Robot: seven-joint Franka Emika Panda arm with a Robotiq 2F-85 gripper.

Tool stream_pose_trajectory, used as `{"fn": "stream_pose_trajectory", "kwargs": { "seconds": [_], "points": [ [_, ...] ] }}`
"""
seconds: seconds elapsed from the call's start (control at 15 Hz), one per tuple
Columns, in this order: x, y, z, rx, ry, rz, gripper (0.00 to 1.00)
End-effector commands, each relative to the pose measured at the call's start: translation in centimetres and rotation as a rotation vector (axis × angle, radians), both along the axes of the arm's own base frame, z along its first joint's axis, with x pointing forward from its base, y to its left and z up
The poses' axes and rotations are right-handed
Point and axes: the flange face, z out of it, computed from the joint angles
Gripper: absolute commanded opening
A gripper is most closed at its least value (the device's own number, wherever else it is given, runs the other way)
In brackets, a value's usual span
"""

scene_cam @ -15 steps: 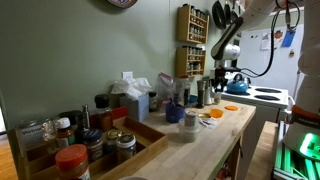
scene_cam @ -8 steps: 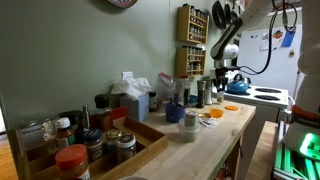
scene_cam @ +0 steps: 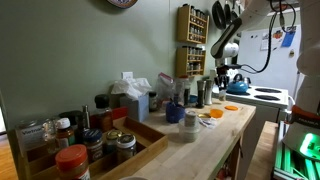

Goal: Take the spice bottle out of the orange container and put it on the right side of the table

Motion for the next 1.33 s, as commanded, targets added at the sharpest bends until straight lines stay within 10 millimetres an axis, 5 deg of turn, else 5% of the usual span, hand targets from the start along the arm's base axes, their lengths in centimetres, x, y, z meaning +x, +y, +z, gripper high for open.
{"fn": "stream_pose_trajectory", "kwargs": {
  "seconds": [0.0, 0.53, 0.8, 1.27],
  "points": [
    [0.7, -0.5, -0.7, -0.032, -0.011, -0.032, 0.31],
    [2.9, -2.1, -2.3, -0.148, -0.064, -0.206, 0.31],
    [4.0, -3.4, -1.8, -0.177, -0.034, -0.394, 0.31],
    [3.9, -2.8, -0.3, -0.025, 0.151, -0.593, 0.31]
  ]
}}
